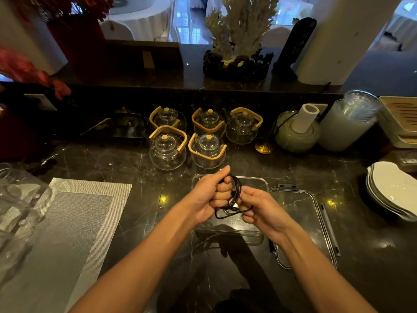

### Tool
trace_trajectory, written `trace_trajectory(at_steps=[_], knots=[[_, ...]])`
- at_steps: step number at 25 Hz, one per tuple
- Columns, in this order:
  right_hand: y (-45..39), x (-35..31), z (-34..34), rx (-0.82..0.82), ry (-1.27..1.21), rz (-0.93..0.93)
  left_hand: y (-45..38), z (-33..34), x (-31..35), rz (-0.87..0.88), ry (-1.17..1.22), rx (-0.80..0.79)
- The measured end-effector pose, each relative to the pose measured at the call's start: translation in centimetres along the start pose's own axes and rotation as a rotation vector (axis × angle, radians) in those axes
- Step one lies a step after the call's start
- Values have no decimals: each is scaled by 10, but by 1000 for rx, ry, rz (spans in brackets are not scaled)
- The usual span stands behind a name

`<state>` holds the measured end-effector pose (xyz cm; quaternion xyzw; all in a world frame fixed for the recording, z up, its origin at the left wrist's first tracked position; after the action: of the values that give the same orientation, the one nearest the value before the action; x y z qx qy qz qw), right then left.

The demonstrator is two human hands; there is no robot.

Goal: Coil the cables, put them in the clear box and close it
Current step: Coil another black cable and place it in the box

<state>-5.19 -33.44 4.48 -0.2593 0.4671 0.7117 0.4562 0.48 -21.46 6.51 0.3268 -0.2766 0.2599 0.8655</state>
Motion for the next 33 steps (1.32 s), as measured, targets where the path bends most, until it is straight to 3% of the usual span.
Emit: trace_trajectory(at_steps=[4,7,12,16,26,28,31,33], knots=[[-8,5,6,-79,-172,-42,3,-2,-1,42,-64,89],[-11,7,8,-30,-114,-127,1,-8,-4,88,-164,235],[-9,2,26,125,312,-193,-5,-18,-10,135,-337,443],[-9,-2,31,396,719,-210,-5,-21,-15,102,-330,489],[5,-13,40,692,1464,-868,-13,-28,-18,69,-164,428],[7,-18,42,664,1317,-880,-15,-28,-22,45,-110,404],[7,-40,30,570,568,-705,-15,-33,-33,-12,-62,341],[11,-55,18,523,232,-598,-13,-40,-36,-53,79,302]])
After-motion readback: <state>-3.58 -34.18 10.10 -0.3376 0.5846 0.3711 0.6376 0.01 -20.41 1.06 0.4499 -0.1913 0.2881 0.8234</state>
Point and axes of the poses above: each hand's wrist, its own y-axis away from the middle knuckle, its own z-axis out of the palm, x = y × z, the point moved 5 cm from there along -y, towards the middle knuckle
